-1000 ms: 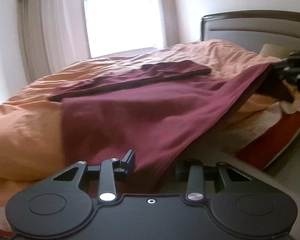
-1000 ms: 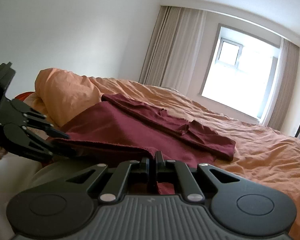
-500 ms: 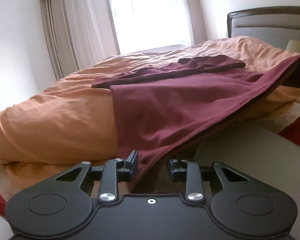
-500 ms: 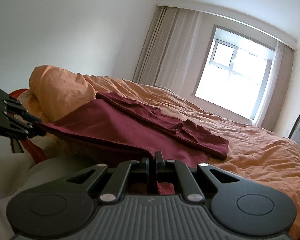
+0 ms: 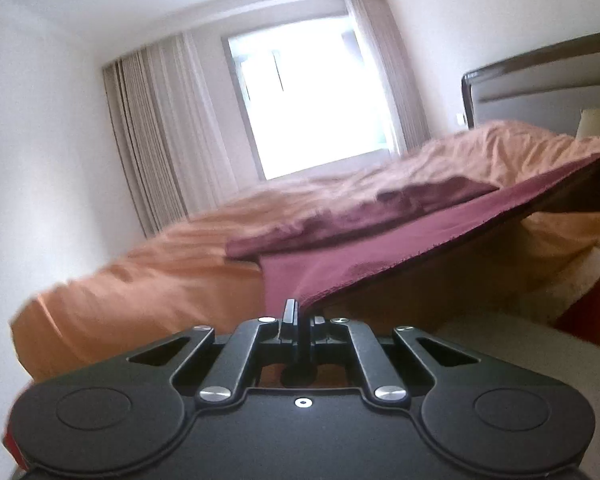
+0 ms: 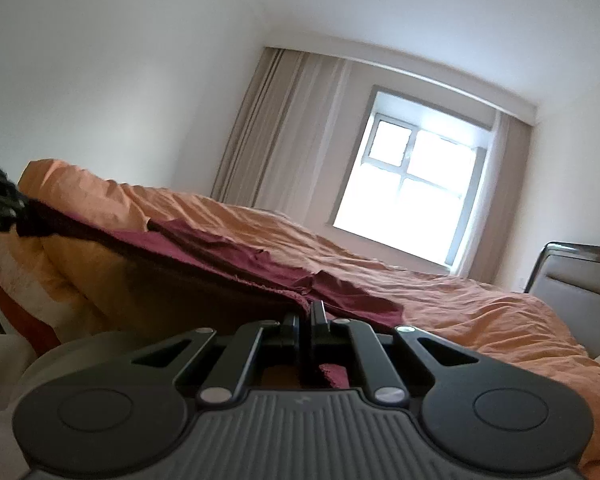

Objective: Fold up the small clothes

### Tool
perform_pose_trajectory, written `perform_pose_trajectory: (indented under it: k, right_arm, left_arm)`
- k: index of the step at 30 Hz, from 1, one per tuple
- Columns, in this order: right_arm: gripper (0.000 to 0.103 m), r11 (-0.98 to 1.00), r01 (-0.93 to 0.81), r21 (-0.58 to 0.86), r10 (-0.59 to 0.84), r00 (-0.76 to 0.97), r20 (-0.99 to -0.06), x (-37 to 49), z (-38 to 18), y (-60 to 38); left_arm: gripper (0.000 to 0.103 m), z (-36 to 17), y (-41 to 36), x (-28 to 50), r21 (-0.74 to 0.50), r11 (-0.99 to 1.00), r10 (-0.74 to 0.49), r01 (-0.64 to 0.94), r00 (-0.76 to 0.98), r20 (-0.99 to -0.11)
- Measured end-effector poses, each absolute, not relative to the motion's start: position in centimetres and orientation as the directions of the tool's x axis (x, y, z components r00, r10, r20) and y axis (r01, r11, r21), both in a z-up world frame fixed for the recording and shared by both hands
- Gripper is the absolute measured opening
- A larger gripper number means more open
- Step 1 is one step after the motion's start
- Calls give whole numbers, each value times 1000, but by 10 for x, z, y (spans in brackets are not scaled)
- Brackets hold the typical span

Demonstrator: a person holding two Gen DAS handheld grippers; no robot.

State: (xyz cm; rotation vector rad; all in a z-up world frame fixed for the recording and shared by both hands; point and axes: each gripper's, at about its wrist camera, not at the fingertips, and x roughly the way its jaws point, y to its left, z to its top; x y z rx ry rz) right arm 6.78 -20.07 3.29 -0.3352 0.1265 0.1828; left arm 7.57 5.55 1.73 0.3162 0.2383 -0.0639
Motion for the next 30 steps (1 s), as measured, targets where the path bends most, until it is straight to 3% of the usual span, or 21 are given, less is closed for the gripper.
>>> perform_pose_trajectory:
  k: [6, 14, 21, 30]
  right_arm:
    - [5, 928, -239, -285, 206, 968, -141, 38, 67, -213]
    - [6, 917, -259, -304, 234, 965, -119, 46, 104, -222]
    - [6, 875, -214, -435, 207, 976, -66, 132, 126, -218]
    - [6, 823, -271, -499, 212, 962, -172, 290, 145, -205]
  left_arm:
    - [4, 62, 56, 45, 314, 941, -70, 128, 979, -189]
    - [4, 108, 63, 49, 211, 956, -163, 203, 968, -192]
    - [4, 145, 68, 128, 108, 971, -192, 214, 963, -189]
    - [5, 173, 60, 284, 109, 976, -151, 189, 947, -283]
